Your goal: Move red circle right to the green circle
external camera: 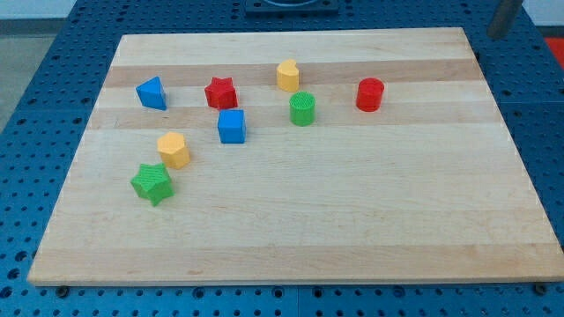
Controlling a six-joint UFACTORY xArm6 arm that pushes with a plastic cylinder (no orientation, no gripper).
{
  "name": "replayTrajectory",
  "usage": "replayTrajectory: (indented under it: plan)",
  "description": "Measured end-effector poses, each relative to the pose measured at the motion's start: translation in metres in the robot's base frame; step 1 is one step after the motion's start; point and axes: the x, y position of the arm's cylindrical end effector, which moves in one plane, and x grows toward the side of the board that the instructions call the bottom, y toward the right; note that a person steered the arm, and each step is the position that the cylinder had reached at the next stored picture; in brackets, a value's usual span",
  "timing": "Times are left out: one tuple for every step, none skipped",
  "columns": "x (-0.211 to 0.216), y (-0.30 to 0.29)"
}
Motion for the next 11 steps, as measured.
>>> replayTrajectory:
  plan:
    - [0.028, -0.026]
    - [0.038, -0.082]
    - [0.038, -0.150]
    - [0.063, -0.204]
    - [0.102, -0.210]
    - [0.116, -0.212]
    - [0.111, -0.217]
    - [0.101, -0.244]
    - [0.108, -0.270]
    - [0.136, -0.263]
    - [0.139, -0.227]
